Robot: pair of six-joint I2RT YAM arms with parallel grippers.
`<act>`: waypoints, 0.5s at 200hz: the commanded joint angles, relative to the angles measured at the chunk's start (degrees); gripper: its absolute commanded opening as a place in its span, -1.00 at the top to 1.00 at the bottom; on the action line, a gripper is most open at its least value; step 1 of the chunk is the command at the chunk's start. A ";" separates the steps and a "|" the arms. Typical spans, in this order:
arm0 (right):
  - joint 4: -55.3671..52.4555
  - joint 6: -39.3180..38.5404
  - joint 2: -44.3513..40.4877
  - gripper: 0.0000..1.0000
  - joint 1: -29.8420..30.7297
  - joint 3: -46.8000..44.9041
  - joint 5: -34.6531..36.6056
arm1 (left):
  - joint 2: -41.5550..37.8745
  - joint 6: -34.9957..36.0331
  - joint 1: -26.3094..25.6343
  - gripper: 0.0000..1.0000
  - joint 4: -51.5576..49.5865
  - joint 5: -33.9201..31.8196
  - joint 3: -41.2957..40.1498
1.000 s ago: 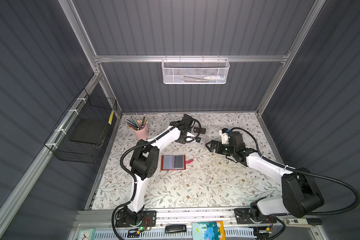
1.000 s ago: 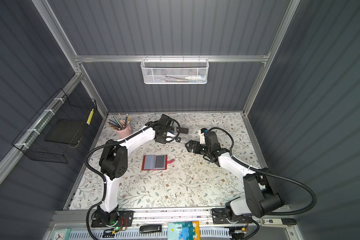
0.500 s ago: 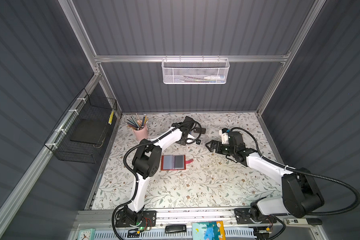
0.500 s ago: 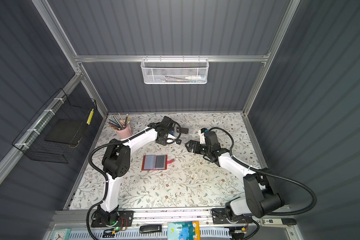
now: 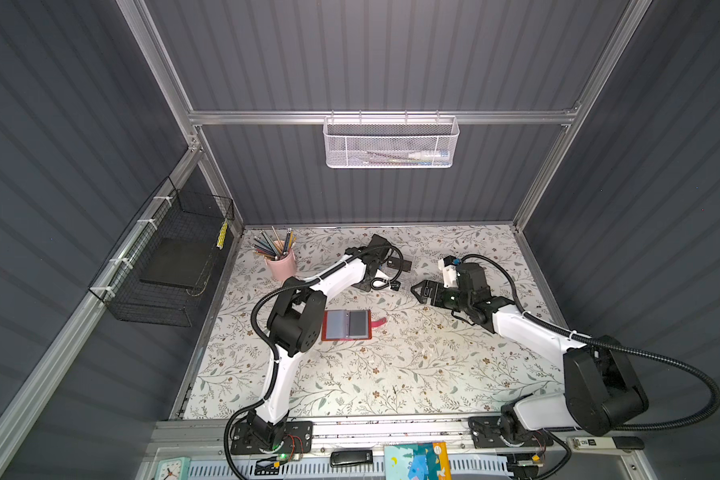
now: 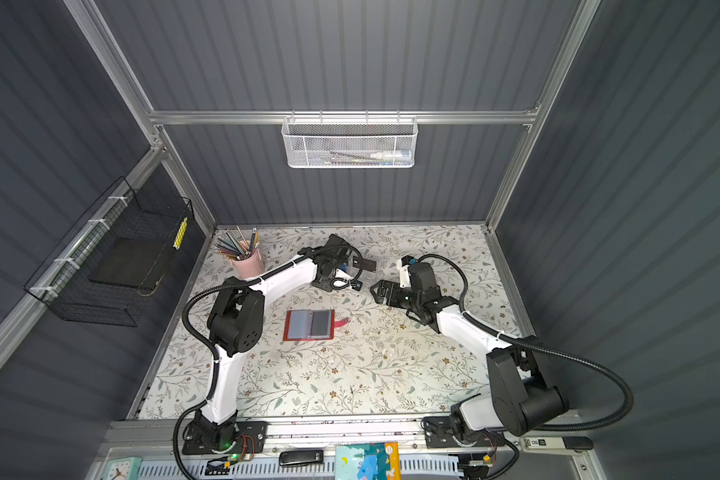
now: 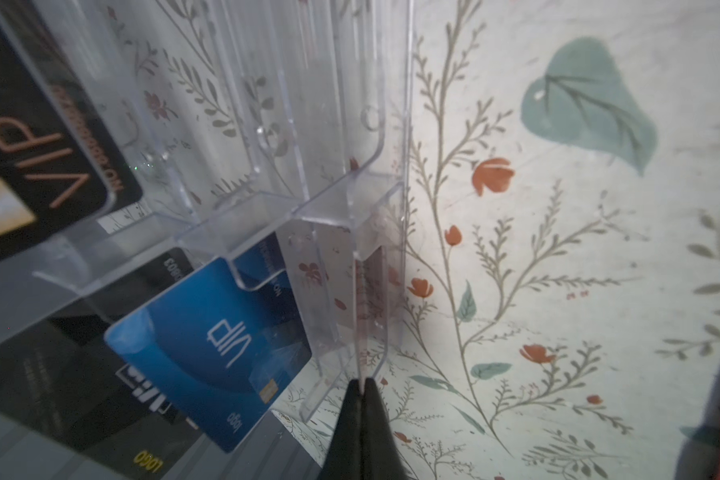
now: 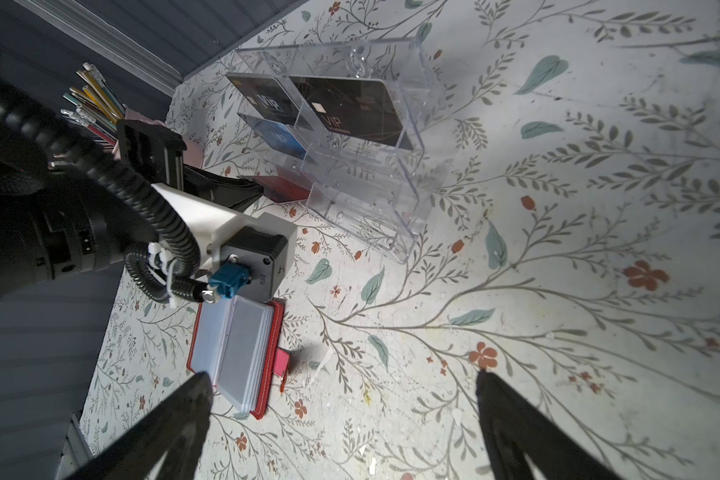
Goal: Take the credit cards out of the card holder
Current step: Place the credit card in the storage box.
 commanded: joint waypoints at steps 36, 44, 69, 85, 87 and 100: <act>0.92 -0.10 -0.16 -0.98 0.28 0.05 -0.59 | 0.33 0.95 -0.73 0.65 2.06 -1.28 -0.40; 0.92 -0.22 -0.25 -0.98 0.25 0.15 -0.61 | 0.11 0.95 -0.71 0.61 2.42 -1.35 -0.70; 0.78 -0.13 -0.43 -0.98 0.27 0.14 -0.62 | -0.66 0.90 -0.72 0.53 3.70 -1.59 -1.60; 0.78 -0.16 -0.44 -0.98 0.25 0.05 -2.79 | -1.16 0.92 -0.74 0.51 5.14 -1.93 -2.30; 0.79 -0.16 -0.42 -0.98 0.27 0.05 -2.79 | -1.25 0.90 -0.72 0.50 5.18 -1.86 -2.37; 0.83 -0.07 -0.43 -0.98 0.27 -0.01 -2.79 | -1.39 0.94 -0.73 0.47 5.37 -1.75 -2.65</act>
